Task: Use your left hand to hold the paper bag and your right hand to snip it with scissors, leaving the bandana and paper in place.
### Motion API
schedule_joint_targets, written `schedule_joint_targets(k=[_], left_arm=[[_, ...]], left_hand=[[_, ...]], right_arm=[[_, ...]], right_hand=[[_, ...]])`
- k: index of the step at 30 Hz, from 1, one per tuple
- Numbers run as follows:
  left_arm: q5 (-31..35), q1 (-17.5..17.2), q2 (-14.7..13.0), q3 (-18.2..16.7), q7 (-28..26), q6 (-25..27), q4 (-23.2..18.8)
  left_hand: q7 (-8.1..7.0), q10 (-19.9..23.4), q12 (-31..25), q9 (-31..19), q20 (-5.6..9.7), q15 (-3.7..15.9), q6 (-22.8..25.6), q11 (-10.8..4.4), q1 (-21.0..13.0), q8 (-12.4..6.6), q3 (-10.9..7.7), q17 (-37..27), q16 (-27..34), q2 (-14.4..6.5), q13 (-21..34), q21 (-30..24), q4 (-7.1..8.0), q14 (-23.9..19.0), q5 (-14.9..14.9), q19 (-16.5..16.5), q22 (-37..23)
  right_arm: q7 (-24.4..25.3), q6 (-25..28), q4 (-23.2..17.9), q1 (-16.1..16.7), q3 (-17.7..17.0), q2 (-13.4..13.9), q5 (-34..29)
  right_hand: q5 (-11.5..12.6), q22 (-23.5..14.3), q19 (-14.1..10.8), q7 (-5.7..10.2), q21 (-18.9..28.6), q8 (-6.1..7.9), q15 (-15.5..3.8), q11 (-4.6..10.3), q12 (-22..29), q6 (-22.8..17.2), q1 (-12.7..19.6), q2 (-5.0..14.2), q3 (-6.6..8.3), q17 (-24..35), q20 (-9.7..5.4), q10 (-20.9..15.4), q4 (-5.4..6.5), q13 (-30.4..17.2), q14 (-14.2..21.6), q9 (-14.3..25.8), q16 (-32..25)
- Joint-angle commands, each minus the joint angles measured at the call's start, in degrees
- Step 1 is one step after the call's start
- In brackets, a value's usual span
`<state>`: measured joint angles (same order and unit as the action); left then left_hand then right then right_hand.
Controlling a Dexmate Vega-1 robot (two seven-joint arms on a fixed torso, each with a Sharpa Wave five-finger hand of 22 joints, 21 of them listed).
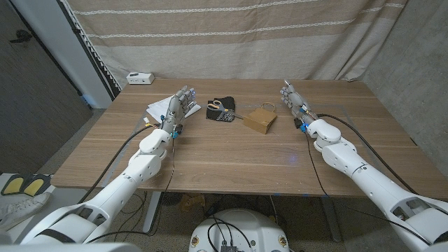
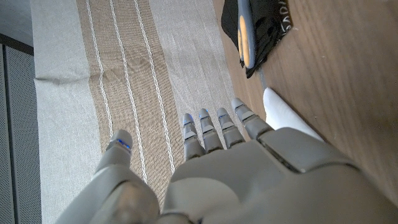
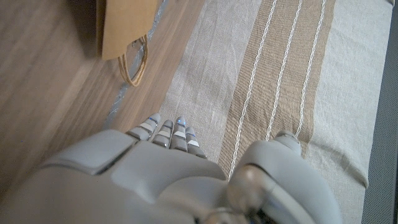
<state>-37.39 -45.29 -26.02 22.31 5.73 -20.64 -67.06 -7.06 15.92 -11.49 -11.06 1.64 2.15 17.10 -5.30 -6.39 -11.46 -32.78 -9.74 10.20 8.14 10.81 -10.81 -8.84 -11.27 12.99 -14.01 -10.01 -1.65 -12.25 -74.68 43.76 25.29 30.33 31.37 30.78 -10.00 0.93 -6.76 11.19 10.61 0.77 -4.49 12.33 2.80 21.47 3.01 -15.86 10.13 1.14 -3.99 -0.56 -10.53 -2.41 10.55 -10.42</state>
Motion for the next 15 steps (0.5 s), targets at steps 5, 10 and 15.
schedule_joint_targets(k=[5,10,15], left_arm=[[1.0,0.7,-0.1,0.3,0.7,-1.2,1.5],[1.6,0.4,0.0,0.5,-0.3,-1.4,1.1],[1.8,0.5,0.0,0.7,-0.4,-1.0,0.9]], left_hand=[[0.11,1.3,-0.6,-0.1,0.09,3.79,0.6,0.2,-0.2,-0.25,-0.12,-0.3,0.3,0.2,0.3,-0.3,0.02,0.0,0.3,-0.1,-0.2],[0.27,2.6,-0.9,-0.1,0.43,4.27,0.9,-0.28,-0.4,-0.36,0.03,-0.3,0.3,0.2,0.3,-0.3,0.06,0.3,0.3,0.0,-0.2],[0.15,2.5,-0.8,-0.1,0.59,4.36,1.1,-0.28,-0.4,-0.4,0.06,-0.3,0.3,0.2,0.3,-0.3,0.06,0.2,0.3,-0.1,-0.2]], right_arm=[[1.7,2.4,-0.7,-2.2,3.1,0.5,-5.2],[2.0,3.2,-0.9,-3.2,4.1,1.0,-7.4],[3.1,4.1,-2.0,-3.5,4.5,1.6,-9.1]], right_hand=[[0.7,-0.2,1.6,0.18,-0.4,0.11,-0.96,0.91,-0.1,1.8,2.4,0.28,0.44,0.1,0.55,1.2,-1.43,-0.3,-1.6,0.1,0.4],[0.9,-0.2,1.7,0.33,-0.4,0.14,-1.16,1.01,0.0,2.1,2.9,0.41,0.61,0.1,0.57,1.0,-1.71,-0.4,-1.8,0.1,0.3],[1.0,-0.2,1.7,0.32,-0.3,0.28,-1.34,1.22,0.1,2.1,3.6,0.59,0.81,0.1,0.56,1.1,-2.03,-0.4,-1.8,0.1,0.2]])
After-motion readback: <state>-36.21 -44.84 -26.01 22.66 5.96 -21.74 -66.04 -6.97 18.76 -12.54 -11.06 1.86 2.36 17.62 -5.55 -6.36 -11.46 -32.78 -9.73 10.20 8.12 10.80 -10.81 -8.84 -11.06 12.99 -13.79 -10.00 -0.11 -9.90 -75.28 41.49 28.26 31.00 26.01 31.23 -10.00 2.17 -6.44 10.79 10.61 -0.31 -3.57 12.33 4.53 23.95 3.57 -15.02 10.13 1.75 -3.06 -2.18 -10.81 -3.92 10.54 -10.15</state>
